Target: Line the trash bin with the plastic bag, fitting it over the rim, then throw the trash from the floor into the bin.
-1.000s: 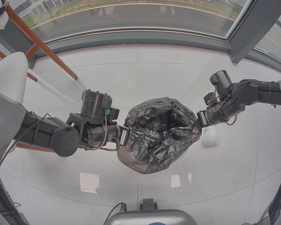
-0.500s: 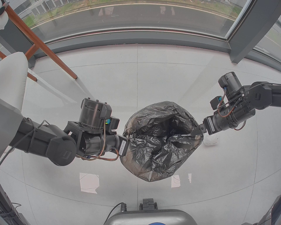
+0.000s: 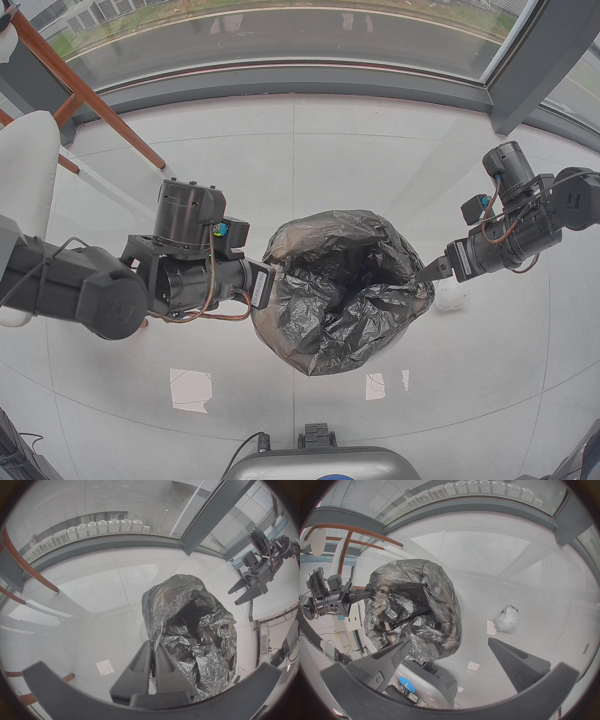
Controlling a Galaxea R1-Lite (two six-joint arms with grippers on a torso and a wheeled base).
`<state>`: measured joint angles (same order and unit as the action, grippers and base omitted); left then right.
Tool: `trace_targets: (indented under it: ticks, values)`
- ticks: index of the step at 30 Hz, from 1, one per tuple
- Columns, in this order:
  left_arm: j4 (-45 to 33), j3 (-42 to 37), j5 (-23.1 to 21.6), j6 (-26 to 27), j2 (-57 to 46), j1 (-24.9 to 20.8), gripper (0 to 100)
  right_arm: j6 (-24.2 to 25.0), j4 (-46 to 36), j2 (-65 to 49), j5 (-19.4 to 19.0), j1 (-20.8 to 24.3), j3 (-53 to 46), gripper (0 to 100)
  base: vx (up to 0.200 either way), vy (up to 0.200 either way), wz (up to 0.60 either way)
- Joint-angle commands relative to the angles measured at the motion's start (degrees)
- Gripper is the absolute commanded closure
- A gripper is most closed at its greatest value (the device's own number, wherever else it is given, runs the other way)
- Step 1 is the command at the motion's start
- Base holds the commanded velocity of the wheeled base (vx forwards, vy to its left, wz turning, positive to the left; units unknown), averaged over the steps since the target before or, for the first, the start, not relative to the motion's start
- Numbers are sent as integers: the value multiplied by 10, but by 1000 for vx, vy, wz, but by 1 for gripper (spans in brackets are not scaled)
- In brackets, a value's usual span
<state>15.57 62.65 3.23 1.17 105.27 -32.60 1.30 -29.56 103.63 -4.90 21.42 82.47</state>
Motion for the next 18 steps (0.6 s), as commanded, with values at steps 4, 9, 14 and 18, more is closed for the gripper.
trace_targets:
  ticks: [4,9,14,18]
  values:
    - [1,-33,2,1,-21,2,0,1,3,-15,1,13,-20,0,0,0,0]
    - [3,-35,5,1,-23,0,0,1,1,-22,2,21,-24,0,0,0,0]
    - [3,-35,5,1,-45,-1,0,4,0,-46,6,68,-58,0,0,0,0]
    - [2,-35,5,0,-64,3,0,32,0,-56,13,93,-101,0,0,0,0]
